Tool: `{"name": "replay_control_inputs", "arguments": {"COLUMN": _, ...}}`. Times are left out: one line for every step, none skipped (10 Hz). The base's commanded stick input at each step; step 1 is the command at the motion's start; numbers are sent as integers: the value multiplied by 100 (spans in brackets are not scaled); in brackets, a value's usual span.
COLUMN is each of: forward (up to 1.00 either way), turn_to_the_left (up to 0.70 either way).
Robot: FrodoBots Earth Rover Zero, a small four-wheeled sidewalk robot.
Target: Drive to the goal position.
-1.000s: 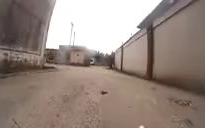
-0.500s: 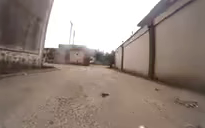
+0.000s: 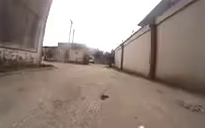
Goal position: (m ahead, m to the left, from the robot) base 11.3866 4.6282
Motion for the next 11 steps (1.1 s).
{"name": "replay_control_inputs", "arguments": {"forward": 30, "turn_to_the_left": 0}}
{"name": "replay_control_inputs", "arguments": {"forward": 30, "turn_to_the_left": 0}}
{"name": "replay_control_inputs", "arguments": {"forward": 30, "turn_to_the_left": 0}}
{"name": "replay_control_inputs", "arguments": {"forward": 30, "turn_to_the_left": 0}}
{"name": "replay_control_inputs", "arguments": {"forward": 30, "turn_to_the_left": 0}}
{"name": "replay_control_inputs", "arguments": {"forward": 30, "turn_to_the_left": 0}}
{"name": "replay_control_inputs", "arguments": {"forward": 30, "turn_to_the_left": 0}}
{"name": "replay_control_inputs", "arguments": {"forward": 30, "turn_to_the_left": 0}}
{"name": "replay_control_inputs", "arguments": {"forward": 30, "turn_to_the_left": 0}}
{"name": "replay_control_inputs", "arguments": {"forward": 30, "turn_to_the_left": 0}}
{"name": "replay_control_inputs", "arguments": {"forward": 30, "turn_to_the_left": 0}}
